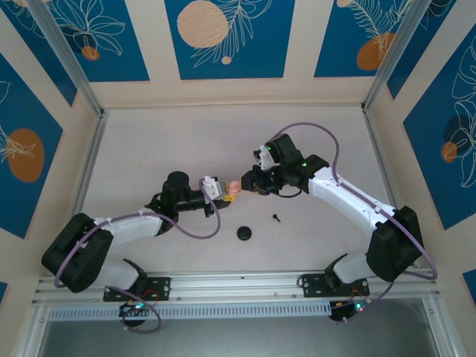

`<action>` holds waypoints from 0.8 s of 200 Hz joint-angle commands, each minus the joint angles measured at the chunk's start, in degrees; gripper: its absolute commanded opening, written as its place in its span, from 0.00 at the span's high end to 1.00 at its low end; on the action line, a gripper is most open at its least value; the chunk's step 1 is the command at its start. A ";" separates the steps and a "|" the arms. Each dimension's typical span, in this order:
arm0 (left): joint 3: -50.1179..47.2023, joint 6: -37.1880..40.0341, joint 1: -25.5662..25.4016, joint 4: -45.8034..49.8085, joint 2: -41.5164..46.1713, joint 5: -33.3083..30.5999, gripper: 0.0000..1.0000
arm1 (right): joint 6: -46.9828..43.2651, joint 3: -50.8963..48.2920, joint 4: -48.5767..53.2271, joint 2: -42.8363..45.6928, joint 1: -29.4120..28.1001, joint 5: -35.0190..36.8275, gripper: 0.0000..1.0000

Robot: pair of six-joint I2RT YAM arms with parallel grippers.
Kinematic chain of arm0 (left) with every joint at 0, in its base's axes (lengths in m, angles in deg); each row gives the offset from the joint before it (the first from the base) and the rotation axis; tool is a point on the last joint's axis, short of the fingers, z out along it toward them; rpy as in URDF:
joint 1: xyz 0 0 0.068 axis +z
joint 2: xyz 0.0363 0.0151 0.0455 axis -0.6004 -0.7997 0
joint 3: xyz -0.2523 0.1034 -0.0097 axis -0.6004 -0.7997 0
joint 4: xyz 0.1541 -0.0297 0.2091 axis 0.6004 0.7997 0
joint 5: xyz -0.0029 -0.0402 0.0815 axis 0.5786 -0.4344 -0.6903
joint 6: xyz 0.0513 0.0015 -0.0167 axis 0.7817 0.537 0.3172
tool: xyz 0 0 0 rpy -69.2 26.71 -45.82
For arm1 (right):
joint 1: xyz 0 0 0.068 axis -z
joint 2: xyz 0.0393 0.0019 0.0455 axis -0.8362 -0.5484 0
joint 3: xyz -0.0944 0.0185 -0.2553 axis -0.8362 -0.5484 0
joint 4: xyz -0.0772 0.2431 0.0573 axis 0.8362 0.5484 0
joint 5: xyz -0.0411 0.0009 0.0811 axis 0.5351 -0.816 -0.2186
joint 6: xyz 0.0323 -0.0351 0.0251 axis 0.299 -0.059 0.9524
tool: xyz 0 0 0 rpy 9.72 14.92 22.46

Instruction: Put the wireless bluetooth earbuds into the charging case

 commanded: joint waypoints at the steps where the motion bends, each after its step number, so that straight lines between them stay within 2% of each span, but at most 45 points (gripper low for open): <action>1: 0.06 1.44 -0.86 -1.30 1.51 0.21 0.89 | 3.38 0.18 1.20 -0.73 -0.24 -4.26 0.79; 42: 0.14 1.35 -0.92 -1.44 1.57 0.39 0.89 | 4.53 -0.03 0.22 -1.33 -0.30 -4.68 0.79; 71: 0.06 1.41 -0.92 -1.26 1.79 0.20 0.89 | 4.24 0.48 0.16 -1.14 -0.22 -3.74 0.74; 109: -0.03 1.45 -0.90 -0.80 1.94 -0.18 0.89 | 2.71 0.63 0.64 2.62 0.35 -2.17 0.68; 160: -0.96 -1.17 -0.85 -2.19 2.12 -1.61 0.89 | 0.92 -0.33 1.53 6.53 1.59 -0.96 0.68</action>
